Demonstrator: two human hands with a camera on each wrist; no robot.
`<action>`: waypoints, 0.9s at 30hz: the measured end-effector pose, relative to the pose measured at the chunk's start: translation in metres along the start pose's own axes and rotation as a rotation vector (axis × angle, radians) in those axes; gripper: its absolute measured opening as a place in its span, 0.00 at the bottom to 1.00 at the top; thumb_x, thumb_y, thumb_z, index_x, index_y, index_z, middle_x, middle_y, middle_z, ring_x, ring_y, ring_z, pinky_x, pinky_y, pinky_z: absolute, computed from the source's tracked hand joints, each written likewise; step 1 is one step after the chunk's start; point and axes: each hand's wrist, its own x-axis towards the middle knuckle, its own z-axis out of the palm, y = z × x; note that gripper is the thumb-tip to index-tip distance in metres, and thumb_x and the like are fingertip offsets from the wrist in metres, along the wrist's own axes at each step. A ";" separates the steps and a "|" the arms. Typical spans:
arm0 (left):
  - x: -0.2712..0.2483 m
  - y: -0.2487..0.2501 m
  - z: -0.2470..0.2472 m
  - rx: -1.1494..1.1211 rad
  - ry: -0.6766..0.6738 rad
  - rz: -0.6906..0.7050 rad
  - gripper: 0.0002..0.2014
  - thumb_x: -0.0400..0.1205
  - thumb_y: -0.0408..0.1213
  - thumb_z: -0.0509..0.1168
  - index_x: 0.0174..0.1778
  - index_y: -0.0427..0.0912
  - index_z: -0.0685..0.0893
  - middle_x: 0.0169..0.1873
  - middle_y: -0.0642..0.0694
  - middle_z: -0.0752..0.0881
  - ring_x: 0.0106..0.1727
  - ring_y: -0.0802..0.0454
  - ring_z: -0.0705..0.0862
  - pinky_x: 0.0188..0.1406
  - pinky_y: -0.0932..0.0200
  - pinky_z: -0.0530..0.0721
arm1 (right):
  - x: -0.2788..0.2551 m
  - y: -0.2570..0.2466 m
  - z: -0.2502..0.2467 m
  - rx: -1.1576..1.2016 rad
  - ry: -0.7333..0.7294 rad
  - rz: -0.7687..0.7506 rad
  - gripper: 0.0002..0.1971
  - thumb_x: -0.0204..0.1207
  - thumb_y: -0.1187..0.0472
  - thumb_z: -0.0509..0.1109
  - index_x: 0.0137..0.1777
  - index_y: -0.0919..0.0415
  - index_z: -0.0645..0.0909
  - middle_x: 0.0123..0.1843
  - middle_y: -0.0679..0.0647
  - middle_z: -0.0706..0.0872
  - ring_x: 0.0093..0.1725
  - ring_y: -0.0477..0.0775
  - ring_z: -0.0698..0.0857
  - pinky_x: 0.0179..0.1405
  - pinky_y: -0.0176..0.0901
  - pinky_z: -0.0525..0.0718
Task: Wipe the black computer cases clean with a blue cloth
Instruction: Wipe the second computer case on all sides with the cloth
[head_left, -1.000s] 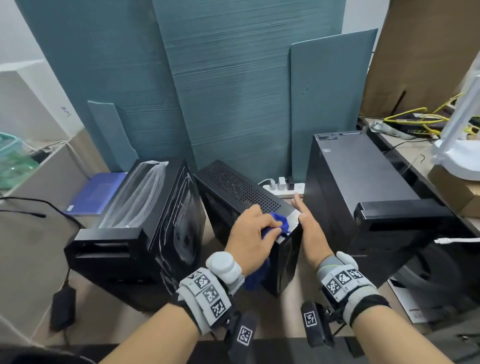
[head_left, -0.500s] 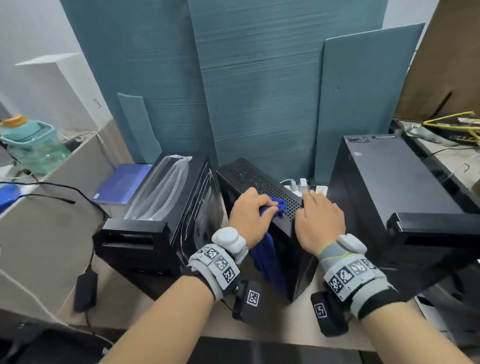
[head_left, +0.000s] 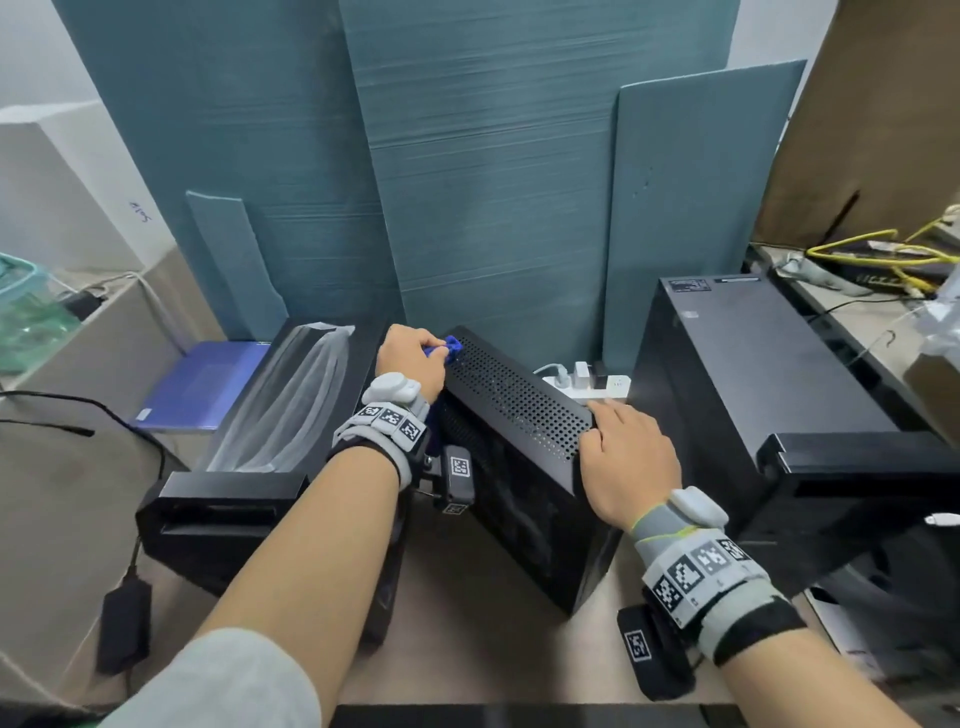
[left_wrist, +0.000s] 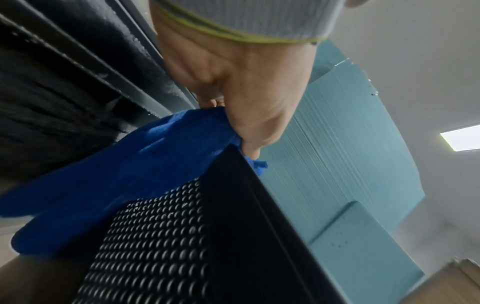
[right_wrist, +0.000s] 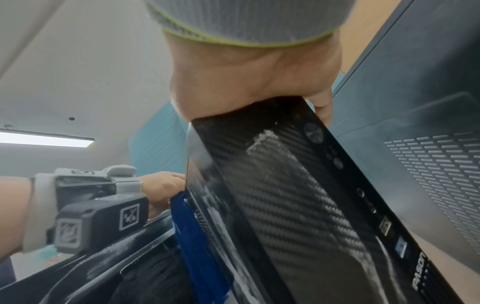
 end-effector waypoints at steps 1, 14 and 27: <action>0.005 -0.001 0.000 0.008 0.006 -0.009 0.04 0.80 0.39 0.73 0.45 0.46 0.93 0.49 0.49 0.85 0.54 0.45 0.85 0.51 0.60 0.77 | 0.000 0.000 -0.001 0.001 0.000 0.004 0.22 0.84 0.55 0.52 0.74 0.51 0.77 0.75 0.48 0.79 0.71 0.57 0.76 0.67 0.54 0.78; -0.117 0.050 0.043 0.066 -0.140 0.488 0.09 0.82 0.42 0.64 0.44 0.46 0.89 0.42 0.45 0.80 0.43 0.40 0.79 0.48 0.42 0.81 | 0.001 -0.005 0.002 0.063 0.057 0.096 0.17 0.88 0.56 0.51 0.68 0.57 0.77 0.69 0.57 0.81 0.65 0.66 0.79 0.58 0.59 0.77; -0.037 0.002 0.017 0.364 -0.163 0.331 0.18 0.87 0.56 0.59 0.73 0.67 0.81 0.83 0.51 0.70 0.86 0.49 0.61 0.83 0.43 0.58 | -0.005 0.001 0.000 0.195 0.120 0.099 0.18 0.90 0.54 0.49 0.68 0.60 0.76 0.67 0.61 0.81 0.64 0.69 0.78 0.63 0.62 0.77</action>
